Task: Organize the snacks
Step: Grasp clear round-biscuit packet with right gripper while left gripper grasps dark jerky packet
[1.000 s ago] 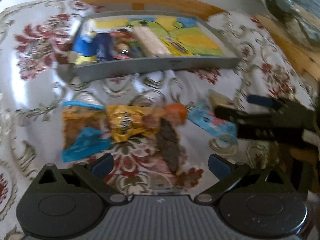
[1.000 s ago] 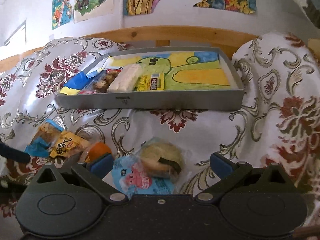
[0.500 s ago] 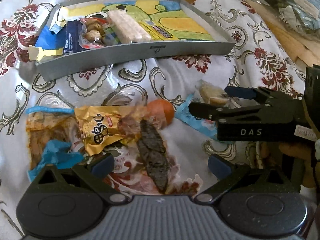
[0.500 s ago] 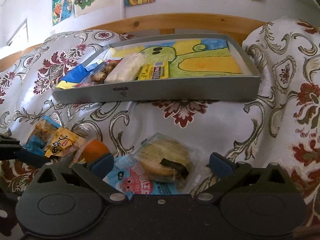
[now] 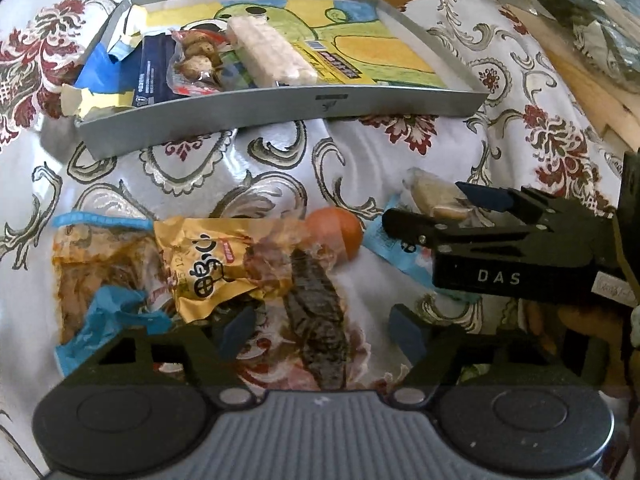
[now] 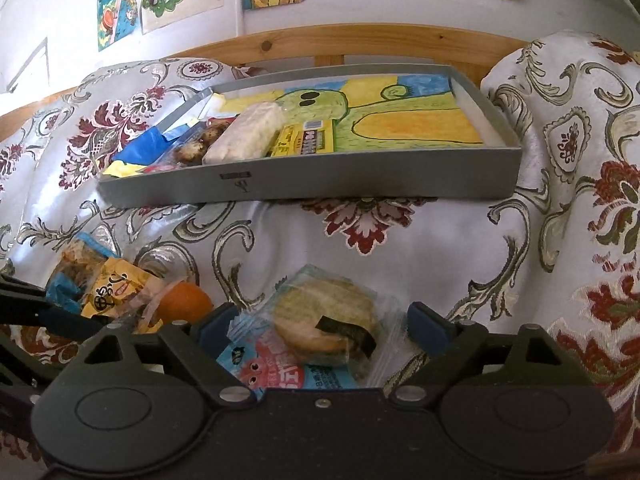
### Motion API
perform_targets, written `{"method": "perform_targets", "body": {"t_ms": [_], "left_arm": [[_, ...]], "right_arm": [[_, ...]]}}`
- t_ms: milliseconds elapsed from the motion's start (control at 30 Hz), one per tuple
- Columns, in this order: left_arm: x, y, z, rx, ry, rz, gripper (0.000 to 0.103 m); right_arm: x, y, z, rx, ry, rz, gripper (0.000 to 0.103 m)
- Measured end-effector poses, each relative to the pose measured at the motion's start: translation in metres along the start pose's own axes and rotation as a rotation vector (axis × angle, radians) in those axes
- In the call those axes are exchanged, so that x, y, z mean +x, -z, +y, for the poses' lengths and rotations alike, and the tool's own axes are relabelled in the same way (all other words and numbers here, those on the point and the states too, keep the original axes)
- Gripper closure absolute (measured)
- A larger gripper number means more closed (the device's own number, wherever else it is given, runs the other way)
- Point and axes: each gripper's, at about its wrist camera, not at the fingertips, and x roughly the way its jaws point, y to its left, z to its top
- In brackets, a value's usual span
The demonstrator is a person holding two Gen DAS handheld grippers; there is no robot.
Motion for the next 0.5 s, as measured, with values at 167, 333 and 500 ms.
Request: {"method": "perform_targets", "body": {"t_ms": [167, 333, 500], "left_arm": [[-0.0014, -0.0001, 0.0004, -0.013, -0.025, -0.007, 0.041], [-0.0047, 0.0010, 0.0057, -0.048, -0.037, -0.016, 0.051], [-0.0063, 0.0013, 0.0061, -0.064, -0.041, -0.018, 0.054]], "right_arm": [[-0.0015, 0.0007, -0.0008, 0.014, 0.002, -0.005, 0.016], [-0.0031, 0.0014, -0.0002, 0.019, 0.003, -0.008, 0.018], [-0.0050, 0.0016, -0.0003, 0.021, 0.009, -0.008, 0.022]]}}
